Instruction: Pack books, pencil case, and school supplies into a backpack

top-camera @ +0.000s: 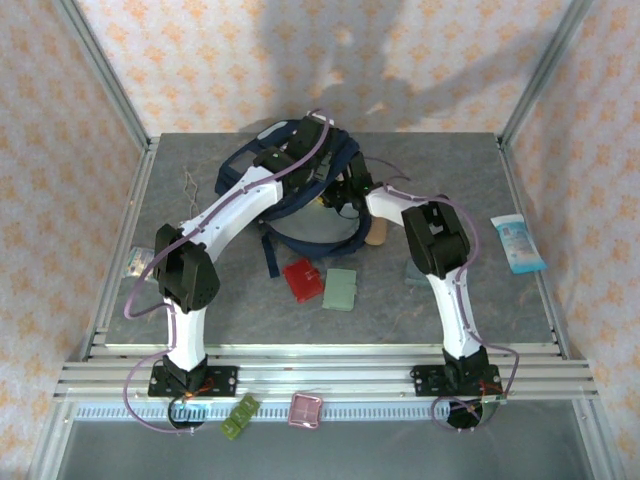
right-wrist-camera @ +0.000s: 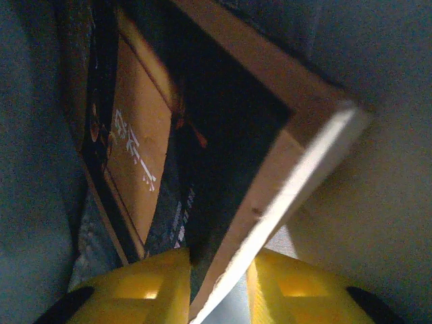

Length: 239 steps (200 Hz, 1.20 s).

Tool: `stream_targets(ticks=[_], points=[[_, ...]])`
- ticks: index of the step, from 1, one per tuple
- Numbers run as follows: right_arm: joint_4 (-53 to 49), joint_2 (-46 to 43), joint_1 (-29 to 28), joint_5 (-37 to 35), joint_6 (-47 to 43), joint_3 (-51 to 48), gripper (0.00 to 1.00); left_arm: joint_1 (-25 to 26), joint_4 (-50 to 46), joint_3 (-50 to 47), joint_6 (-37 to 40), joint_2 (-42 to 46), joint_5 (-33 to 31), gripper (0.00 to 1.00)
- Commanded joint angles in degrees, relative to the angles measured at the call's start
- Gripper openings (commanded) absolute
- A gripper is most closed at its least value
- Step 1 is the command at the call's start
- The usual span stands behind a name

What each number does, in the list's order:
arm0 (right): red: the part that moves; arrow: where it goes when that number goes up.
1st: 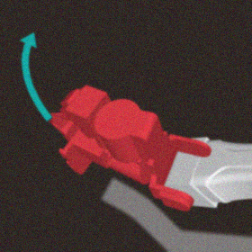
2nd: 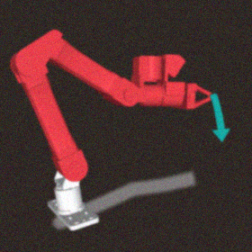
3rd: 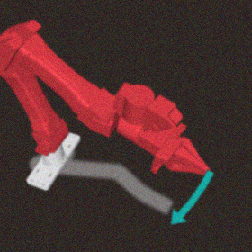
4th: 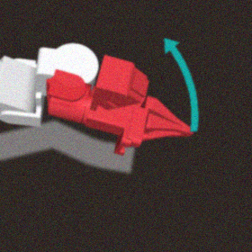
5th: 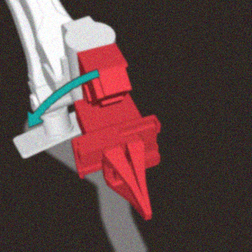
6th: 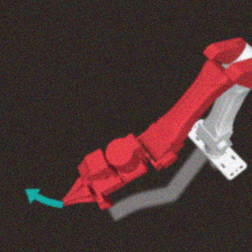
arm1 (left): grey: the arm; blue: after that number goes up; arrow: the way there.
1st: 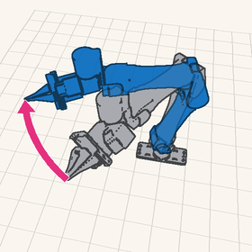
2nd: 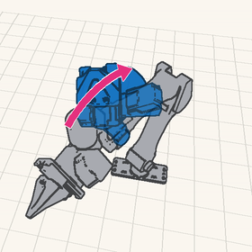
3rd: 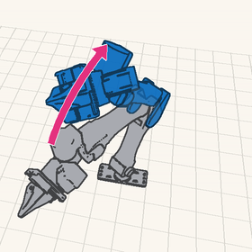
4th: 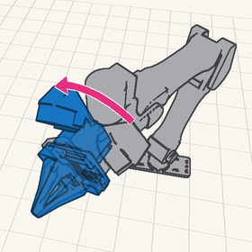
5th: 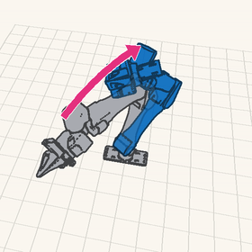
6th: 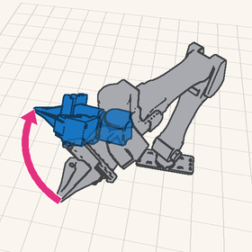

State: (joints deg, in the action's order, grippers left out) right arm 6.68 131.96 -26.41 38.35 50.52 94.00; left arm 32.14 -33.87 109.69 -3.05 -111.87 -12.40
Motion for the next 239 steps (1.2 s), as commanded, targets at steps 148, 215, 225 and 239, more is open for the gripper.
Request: stream_targets(ticks=[148, 215, 225, 239], points=[[-9.21, -51.39, 2.15, -14.47, -19.35, -48.52, 0.38, 4.94, 11.16, 14.22, -26.03, -14.22, -0.28, 0.00], [-7.06, -48.81, -2.16, -13.05, -20.32, -48.39, 0.40, 6.18, 14.49, 5.54, -28.76, -7.85, -0.91, 0.51], [-6.68, -48.04, -2.90, -12.75, -20.76, -47.81, 0.41, 5.94, 18.82, -2.88, -28.55, -2.10, -1.20, 0.58], [-6.59, -46.99, -3.67, -12.42, -21.28, -46.80, 0.41, 4.74, 25.28, -16.16, -29.51, 6.74, -0.67, 0.60]])
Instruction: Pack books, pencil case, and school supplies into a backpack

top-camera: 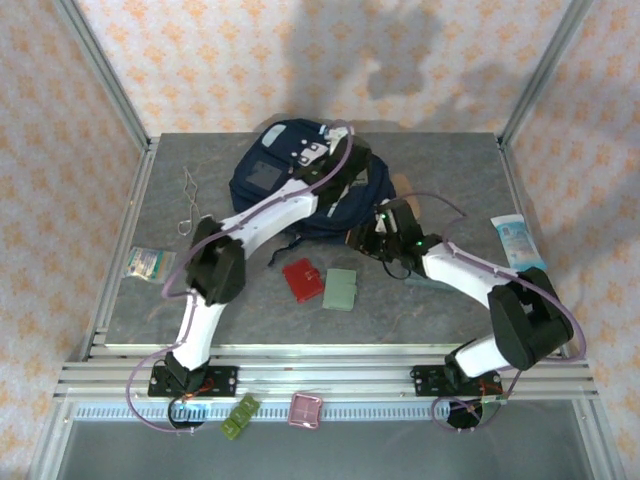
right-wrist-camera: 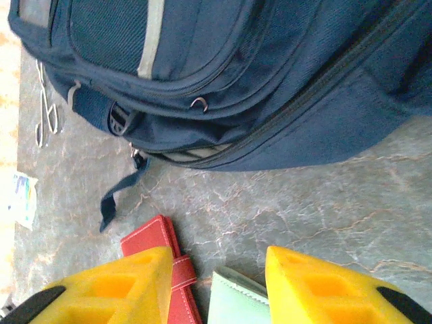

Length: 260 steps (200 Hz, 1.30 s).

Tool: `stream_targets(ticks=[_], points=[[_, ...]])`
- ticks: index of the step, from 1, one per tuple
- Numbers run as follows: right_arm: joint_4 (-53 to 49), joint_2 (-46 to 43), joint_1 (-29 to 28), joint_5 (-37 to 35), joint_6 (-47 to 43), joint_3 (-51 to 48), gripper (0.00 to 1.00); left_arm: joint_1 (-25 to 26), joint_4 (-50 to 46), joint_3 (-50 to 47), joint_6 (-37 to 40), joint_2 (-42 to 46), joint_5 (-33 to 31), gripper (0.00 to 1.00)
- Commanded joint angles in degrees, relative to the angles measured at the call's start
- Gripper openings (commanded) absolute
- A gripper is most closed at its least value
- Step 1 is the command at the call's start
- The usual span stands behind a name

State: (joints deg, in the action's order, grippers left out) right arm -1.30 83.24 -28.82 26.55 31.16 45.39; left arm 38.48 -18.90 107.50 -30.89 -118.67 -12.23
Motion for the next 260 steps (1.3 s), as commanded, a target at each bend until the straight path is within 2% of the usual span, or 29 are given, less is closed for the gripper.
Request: stream_targets(ticks=[1, 44, 65, 85, 127, 175, 226, 238, 260], points=[[1.39, 1.78, -1.30, -0.57, -1.99, 1.90, 0.41, -1.76, 10.60, -14.77, -1.86, 14.12, -0.81, 0.60], [1.86, 3.60, -2.95, 0.28, -2.38, 4.35, 0.41, -10.80, 23.34, -46.33, -10.97, 30.18, 8.15, 0.66], [2.57, 4.16, -3.17, 1.34, -1.89, 4.95, 0.40, -14.63, 36.32, -59.41, -15.68, 33.03, 13.19, 0.67], [3.08, 3.63, -3.33, 1.71, -1.39, 4.92, 0.40, -16.06, 42.01, -64.96, -18.19, 32.11, 14.29, 0.67], [3.26, 1.57, -3.44, 1.48, -1.19, 3.84, 0.40, -16.75, 49.24, -70.21, -23.35, 26.45, 13.99, 0.70], [3.66, 1.13, -3.46, 1.65, -0.55, 3.07, 0.40, -17.30, 56.28, -71.12, -23.93, 20.72, 13.51, 0.72], [4.70, 0.90, -3.52, 1.78, 0.57, 2.26, 0.40, -17.89, 53.39, -68.29, -24.88, 16.62, 14.47, 0.72], [5.12, 1.11, -3.53, 2.00, 0.74, 2.26, 0.40, -18.50, 50.37, -64.91, -24.53, 13.73, 16.89, 0.74], [5.01, 1.81, -3.52, 2.40, 0.58, 2.84, 0.40, -19.39, 48.39, -60.75, -23.56, 9.94, 18.21, 0.69]])
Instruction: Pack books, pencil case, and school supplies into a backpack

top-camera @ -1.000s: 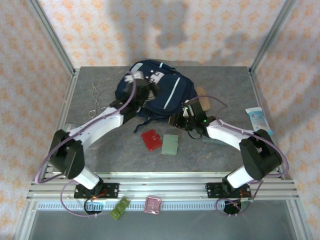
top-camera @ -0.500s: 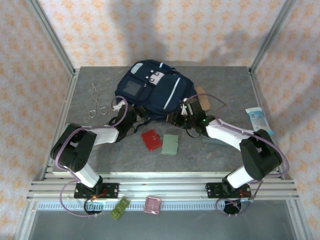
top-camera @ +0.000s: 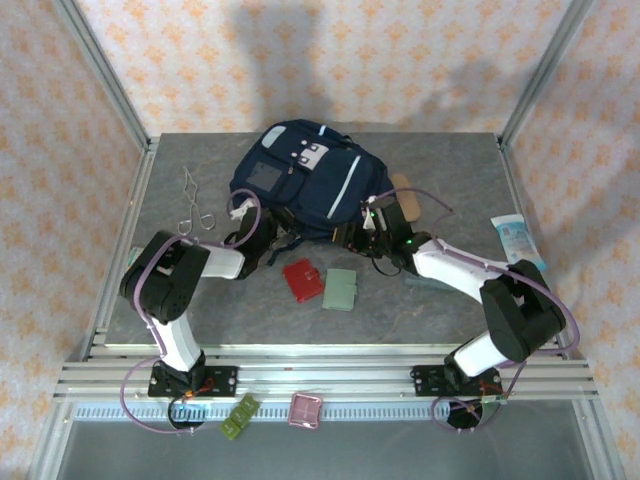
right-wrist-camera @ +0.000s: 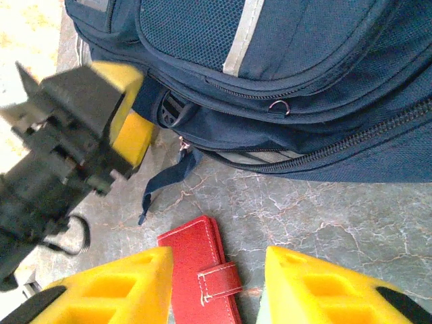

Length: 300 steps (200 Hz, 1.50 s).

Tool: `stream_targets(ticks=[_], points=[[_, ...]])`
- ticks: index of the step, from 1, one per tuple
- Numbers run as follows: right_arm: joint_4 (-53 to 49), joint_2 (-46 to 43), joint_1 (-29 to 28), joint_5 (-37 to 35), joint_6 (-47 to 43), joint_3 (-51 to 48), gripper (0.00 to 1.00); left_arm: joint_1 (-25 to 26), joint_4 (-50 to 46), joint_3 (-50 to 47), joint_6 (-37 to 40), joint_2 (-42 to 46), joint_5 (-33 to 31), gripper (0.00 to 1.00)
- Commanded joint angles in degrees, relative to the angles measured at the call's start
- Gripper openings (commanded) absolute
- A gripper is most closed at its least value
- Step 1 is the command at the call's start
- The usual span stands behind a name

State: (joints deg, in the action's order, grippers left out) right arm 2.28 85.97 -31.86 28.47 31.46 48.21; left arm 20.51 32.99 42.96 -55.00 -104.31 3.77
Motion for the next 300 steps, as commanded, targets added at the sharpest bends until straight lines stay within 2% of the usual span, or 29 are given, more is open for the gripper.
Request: stream_targets(ticks=[1, 16, 31, 50, 93, 146, 214, 257, 275, 300], points=[[1.42, -0.91, -0.48, 0.51, 0.27, 0.03, 0.40, -1.43, -3.48, 3.84, 0.57, -4.50, 2.17, 0.68], [1.23, -0.89, -0.49, 0.70, 0.27, 0.16, 0.39, -1.87, -3.33, 5.00, 0.71, -4.67, 3.29, 0.54], [1.15, -1.02, -0.49, 0.69, 0.11, -0.03, 0.37, -2.22, -3.61, 5.70, 0.87, -6.11, 5.18, 0.25], [0.66, -0.65, -0.74, 0.88, -0.43, -0.09, 0.36, -2.23, -5.14, 6.12, 0.86, -5.38, 6.94, 0.00], [-1.38, 2.61, -4.40, 1.24, -3.77, 2.58, 0.33, -2.10, -5.55, 4.72, -3.24, 4.55, 10.67, 0.00], [0.57, 7.38, -6.73, -2.75, -3.90, 8.00, 0.42, -0.05, -7.21, 4.79, -6.83, 12.06, 9.69, 0.00], [6.48, 13.61, -7.76, -12.23, -2.86, 12.73, 0.43, 1.94, -4.79, 5.20, -11.15, 13.14, 10.46, 0.00], [6.17, 17.99, -8.85, -17.12, -1.69, 16.59, 0.42, 2.93, -3.75, 6.21, -12.45, 13.23, 11.58, 0.00], [5.97, 19.59, -9.83, -18.35, -1.65, 18.74, 0.37, 3.17, -3.03, 6.08, -12.94, 13.39, 12.05, 0.00], [3.21, 22.30, -10.15, -22.68, 0.66, 22.21, 0.42, 3.57, -2.57, 6.08, -13.25, 13.48, 12.80, 0.00]])
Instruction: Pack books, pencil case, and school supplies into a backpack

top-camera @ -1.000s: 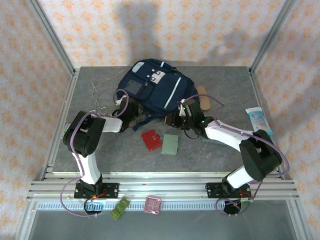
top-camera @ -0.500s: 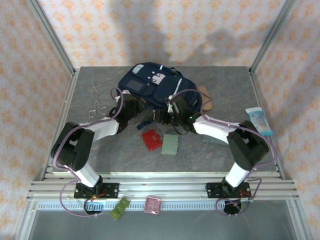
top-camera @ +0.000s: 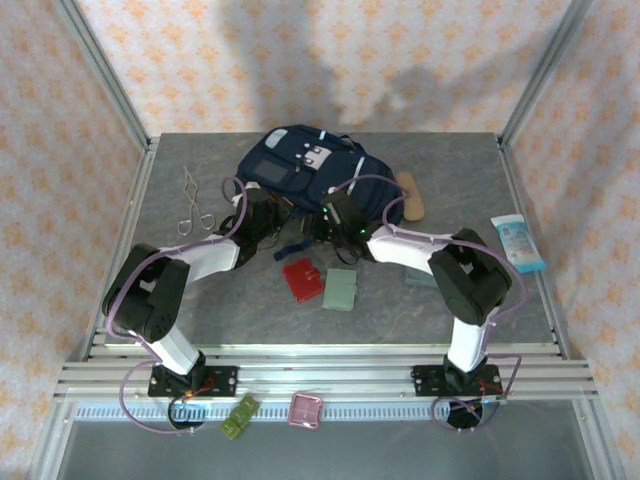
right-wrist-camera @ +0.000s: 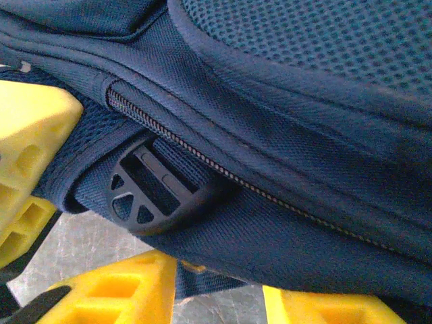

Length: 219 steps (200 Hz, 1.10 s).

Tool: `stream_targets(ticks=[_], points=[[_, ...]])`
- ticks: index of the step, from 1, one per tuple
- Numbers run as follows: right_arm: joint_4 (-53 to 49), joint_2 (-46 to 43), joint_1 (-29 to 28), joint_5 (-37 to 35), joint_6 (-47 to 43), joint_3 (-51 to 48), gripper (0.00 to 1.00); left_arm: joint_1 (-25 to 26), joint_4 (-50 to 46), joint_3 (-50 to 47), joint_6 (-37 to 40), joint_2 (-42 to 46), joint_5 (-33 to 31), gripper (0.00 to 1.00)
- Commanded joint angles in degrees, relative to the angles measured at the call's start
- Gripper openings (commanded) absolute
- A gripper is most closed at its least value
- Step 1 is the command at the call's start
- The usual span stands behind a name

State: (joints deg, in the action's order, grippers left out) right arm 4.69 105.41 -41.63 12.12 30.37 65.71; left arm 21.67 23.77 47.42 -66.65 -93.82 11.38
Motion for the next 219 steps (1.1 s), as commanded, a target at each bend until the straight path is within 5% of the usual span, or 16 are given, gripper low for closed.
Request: stream_targets(ticks=[1, 12, 26, 50, 95, 115, 134, 160, 195, 219], points=[[0.65, 3.00, -0.38, -6.41, 1.82, 4.91, 0.42, 2.45, 6.69, 1.53, -1.67, 2.97, 5.26, 0.00], [-1.38, 4.56, -0.55, -8.56, 2.67, 6.97, 0.41, 2.54, 7.85, 1.15, -2.22, 2.92, 5.82, 0.00], [-2.86, 6.25, -0.74, -10.85, 3.41, 9.16, 0.28, 2.67, 8.15, 0.93, -2.52, 2.86, 6.04, 0.00], [-6.25, 8.65, -0.74, -13.42, 4.03, 11.98, 0.28, 2.60, 8.64, 0.75, -2.60, 2.98, 6.03, 0.00], [-6.62, 8.08, -0.73, -13.96, 3.85, 10.71, 0.00, 2.15, 8.55, 0.96, -2.44, 2.96, 5.76, 0.00], [-6.47, 7.25, -0.74, -12.78, 3.83, 9.88, 0.00, 1.72, 8.68, 0.90, -2.43, 3.14, 5.24, 0.00], [-4.66, 6.29, -0.74, -11.65, 3.92, 8.34, 0.19, 1.71, 8.97, 1.27, -2.53, 3.06, 5.79, 0.00], [-4.51, 7.26, -0.92, -10.89, 4.85, 9.96, 0.23, 2.01, 10.03, 1.55, -3.70, 2.97, 7.17, 0.00], [-9.11, 10.56, -1.00, -13.84, 6.17, 14.70, 0.00, 2.50, 8.50, 1.90, -2.83, 3.61, 6.01, 0.00], [-8.99, 9.20, -0.96, -15.09, 5.86, 12.46, 0.00, 2.11, 8.02, 1.40, -2.19, 4.09, 4.63, 0.00]])
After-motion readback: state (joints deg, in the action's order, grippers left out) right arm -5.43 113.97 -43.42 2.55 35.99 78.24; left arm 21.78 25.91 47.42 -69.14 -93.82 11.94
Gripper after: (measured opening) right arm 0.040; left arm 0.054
